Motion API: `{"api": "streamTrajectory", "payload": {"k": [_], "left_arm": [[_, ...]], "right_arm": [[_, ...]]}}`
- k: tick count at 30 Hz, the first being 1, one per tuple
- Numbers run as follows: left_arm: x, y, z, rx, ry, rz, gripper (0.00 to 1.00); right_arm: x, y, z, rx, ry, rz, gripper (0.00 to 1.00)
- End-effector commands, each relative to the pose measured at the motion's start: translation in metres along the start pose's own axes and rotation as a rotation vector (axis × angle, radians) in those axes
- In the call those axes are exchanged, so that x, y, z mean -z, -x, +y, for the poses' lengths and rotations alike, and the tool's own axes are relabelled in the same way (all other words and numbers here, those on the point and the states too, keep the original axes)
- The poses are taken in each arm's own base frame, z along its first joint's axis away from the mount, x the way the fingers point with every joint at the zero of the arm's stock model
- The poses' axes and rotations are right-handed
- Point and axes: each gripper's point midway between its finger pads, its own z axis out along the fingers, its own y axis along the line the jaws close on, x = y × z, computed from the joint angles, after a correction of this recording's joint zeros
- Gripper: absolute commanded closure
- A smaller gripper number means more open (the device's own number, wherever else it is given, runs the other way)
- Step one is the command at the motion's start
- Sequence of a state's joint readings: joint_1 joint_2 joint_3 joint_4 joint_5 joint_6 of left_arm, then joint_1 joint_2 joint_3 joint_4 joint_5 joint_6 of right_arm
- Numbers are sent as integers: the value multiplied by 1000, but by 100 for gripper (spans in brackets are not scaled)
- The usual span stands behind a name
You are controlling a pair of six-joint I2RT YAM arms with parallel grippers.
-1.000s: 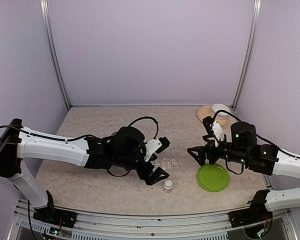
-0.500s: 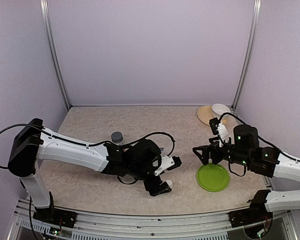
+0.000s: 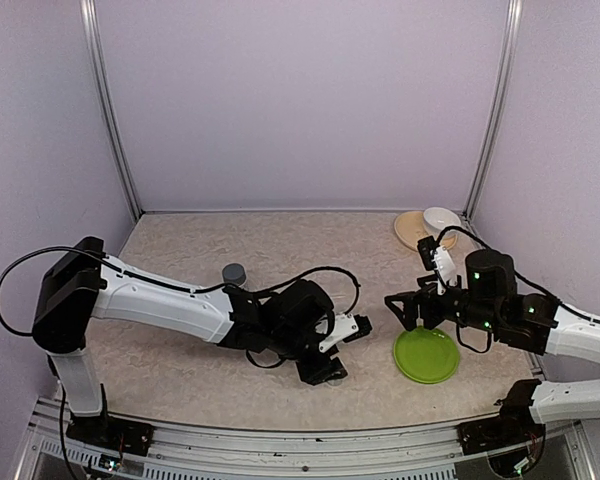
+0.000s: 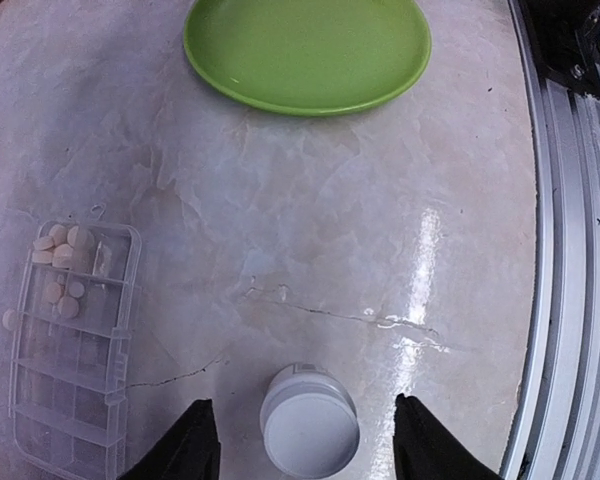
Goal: Sort the pills into containers
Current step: Pick up the pill bottle from the center of the board.
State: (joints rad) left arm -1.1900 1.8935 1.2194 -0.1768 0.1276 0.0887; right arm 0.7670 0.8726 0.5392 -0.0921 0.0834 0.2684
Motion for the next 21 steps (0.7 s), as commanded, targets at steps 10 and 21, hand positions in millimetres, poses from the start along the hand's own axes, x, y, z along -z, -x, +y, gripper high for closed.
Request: {"api": "streamTrajectory", "payload": {"k": [10,21], "left_arm": [[-5,2,-4,-1,-29,12,69],[15,23,2,8,5,-66,96]], "right_arm": [[-2,1,-4,13,-15,-3,0],[1,2,4,26,30,-6,0]]}}
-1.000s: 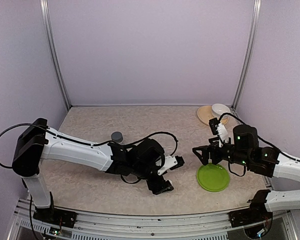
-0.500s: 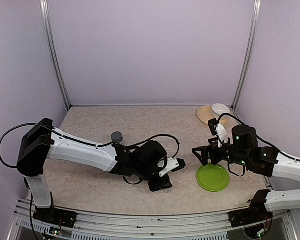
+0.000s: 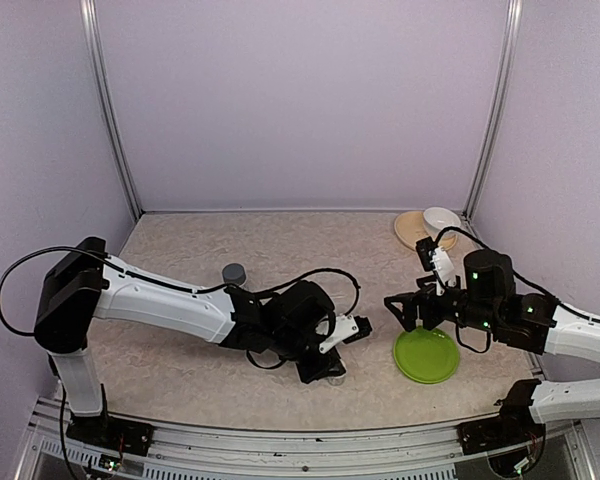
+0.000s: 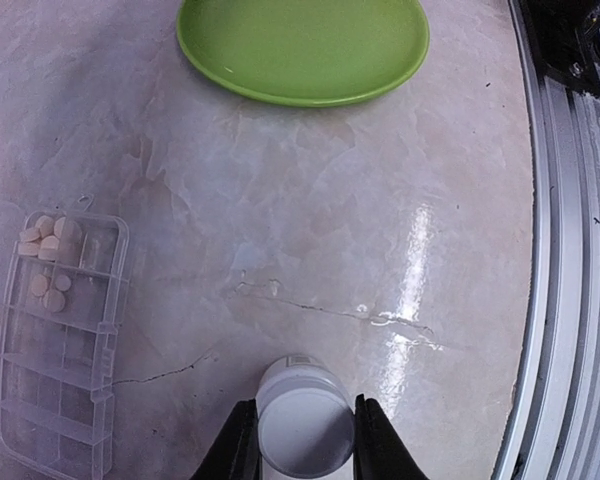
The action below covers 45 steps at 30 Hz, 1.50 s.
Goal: Sort the pills into containers
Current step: Pick up the pill bottle from the center of the board, then hold the pill bottle.
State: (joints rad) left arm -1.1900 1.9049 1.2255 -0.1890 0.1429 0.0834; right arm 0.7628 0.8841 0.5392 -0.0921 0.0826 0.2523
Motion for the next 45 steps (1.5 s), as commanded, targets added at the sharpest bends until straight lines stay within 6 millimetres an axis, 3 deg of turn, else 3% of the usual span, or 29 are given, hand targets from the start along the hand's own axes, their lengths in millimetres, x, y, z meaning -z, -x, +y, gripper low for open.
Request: {"api": "streamTrajectory", "payload": {"k": [1,5,11,17,24,28,31,37,45], "left_arm": [[24,32,5,-2,25,-99,96],[62,61,6,-17,36,-217,96],[128,96,-5,-74,6,-429,96],[169,106,-35,-168,-126,-559,97],[219,108,-69,-311,-236,-722,100],[229,108,-73,-350,-227,-753,100],[232,110,-73,-368,-215,-766,100],[233,113,-73,-385,-189,-794,100],[231,115,-72,-390,-163,-799,100]], "right_arm": [[5,6,10,19,61,-22,0],[17,18,37,62,218,-69,0],[53,36,96,99,596,-194,0],[76,33,145,128,979,-187,6],[89,45,167,132,1185,-187,9],[98,45,187,171,1315,-157,11],[93,45,197,184,1332,-132,11],[91,59,205,169,1348,-154,14],[85,55,215,148,1375,-99,22]]}}
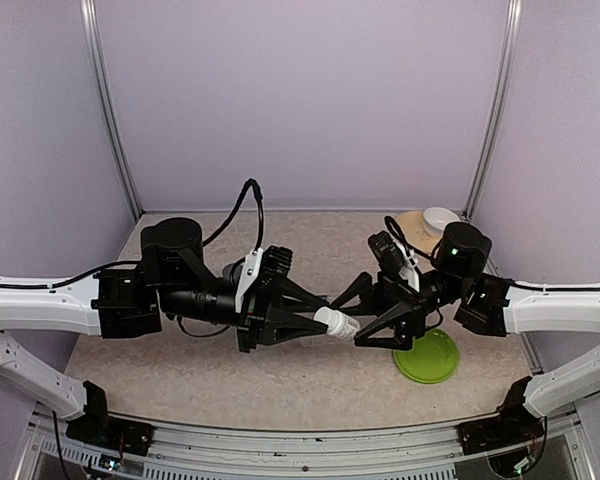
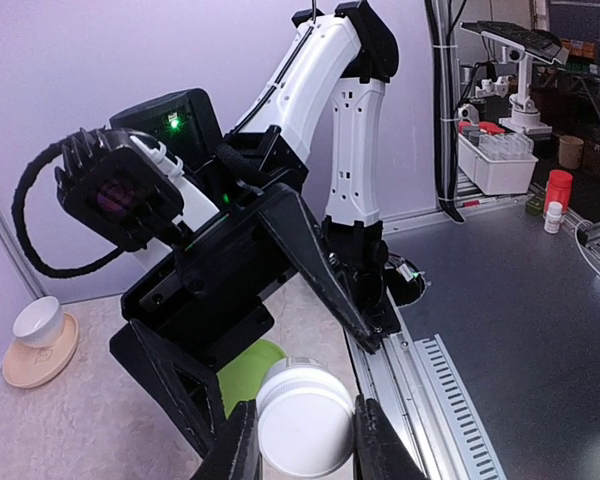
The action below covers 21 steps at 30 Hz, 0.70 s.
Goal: Sort the pills into containers
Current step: Hold the pill bottle.
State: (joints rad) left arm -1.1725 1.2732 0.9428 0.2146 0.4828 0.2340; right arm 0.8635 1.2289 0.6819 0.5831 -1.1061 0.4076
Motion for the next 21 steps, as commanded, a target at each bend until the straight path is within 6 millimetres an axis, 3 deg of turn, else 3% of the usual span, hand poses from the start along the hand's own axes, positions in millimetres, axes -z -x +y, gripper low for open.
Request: {"api": "streamTrajectory", "payload": {"k": [1,9,17,21], "left_arm": [[0,5,2,-35,23,-27,100],[-3,-1,6,-41,49,-23,100],[-2,-4,14,-28,95,-21,100],[-2,-6,27,33,159,-10,100]], "right_arm": [[-8,6,8,7,49,4,22],[-16,6,12,4,92,14,36],[-19,2,7,-5,87,23,76],[-16,3,-6,48,-18,39,87]]}}
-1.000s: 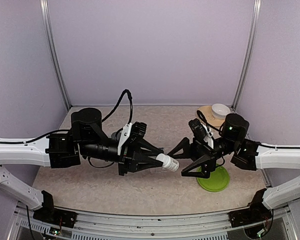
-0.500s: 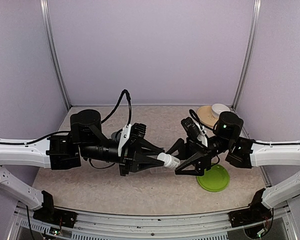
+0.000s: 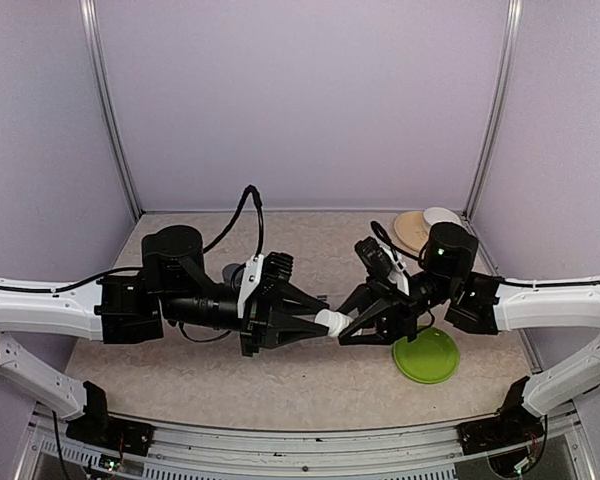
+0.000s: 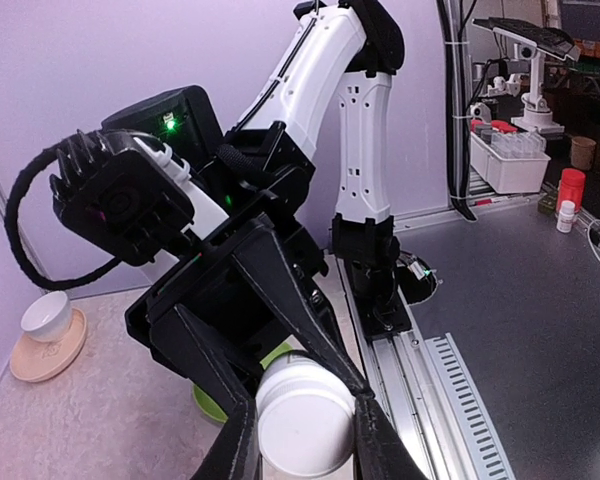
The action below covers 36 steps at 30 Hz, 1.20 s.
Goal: Sort the pills into containers
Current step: Hold the pill bottle, then unscrew the lid of the pill bottle from the pill bottle.
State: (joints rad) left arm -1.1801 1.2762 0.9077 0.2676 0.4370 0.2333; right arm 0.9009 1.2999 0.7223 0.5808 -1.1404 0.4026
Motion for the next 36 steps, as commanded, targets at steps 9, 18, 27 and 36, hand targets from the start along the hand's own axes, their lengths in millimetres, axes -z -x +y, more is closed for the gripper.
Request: {"api": "streamTrajectory", "payload": {"k": [9,18,27,36], "left_arm": [[-8,-15,79,500,388,30,87],[11,-11,103,659,501,-42,42],[26,19,116,562,334,-230,1],[10,17,87,521,117,-248,1]], "right_arm": [[32,12,-75,190,-573,49,99],[54,33,-88,266,-758,-31,100],[32,39,-79,199,-659,-102,100],[23,39,-90,134,-651,-139,100]]}}
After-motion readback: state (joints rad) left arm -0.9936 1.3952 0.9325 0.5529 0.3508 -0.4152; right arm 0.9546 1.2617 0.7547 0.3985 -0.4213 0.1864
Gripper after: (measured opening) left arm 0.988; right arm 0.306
